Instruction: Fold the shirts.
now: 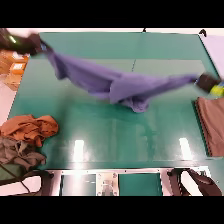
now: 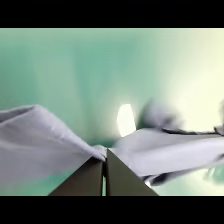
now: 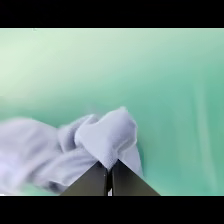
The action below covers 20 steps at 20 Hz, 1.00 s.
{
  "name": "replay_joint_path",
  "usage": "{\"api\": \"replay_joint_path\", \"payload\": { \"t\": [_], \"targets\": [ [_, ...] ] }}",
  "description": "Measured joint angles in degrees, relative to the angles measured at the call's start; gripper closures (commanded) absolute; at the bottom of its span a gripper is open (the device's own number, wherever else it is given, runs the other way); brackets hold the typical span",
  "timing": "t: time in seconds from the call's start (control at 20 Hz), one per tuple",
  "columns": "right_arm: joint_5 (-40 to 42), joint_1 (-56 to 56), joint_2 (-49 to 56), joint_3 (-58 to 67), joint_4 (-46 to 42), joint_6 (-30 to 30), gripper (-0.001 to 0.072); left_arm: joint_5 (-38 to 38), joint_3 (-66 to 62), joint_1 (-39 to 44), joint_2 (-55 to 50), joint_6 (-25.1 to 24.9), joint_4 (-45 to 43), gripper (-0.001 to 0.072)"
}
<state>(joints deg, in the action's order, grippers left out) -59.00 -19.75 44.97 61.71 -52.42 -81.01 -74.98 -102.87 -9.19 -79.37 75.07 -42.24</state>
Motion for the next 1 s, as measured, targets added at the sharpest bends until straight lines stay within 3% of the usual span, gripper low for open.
{"api": "replay_joint_path", "payload": {
  "t": [0.25,0.5,0.8,1.0],
  "targets": [
    [1.4,-0.6,-1.2,26.4,5.4,3.2,0.0698,4.3,-15.5,0.0,9.2,-0.6,5.4,0.0685],
    [1.0,-0.7,-4.7,35.4,5.4,4.5,0.0697,10.8,-18.7,0.0,20.7,-1.6,-0.4,0.0685],
    [-5.1,-0.7,-7.4,26.6,6.6,4.9,0.0696,10.4,-7.2,0.0,23.3,1.5,-12.1,0.0685],
    [-5.4,0.4,-7.6,7.2,8.4,5.0,0.0696,12.6,8.1,0.2,16.2,-2.1,-12.1,0.0685]
  ]
}}
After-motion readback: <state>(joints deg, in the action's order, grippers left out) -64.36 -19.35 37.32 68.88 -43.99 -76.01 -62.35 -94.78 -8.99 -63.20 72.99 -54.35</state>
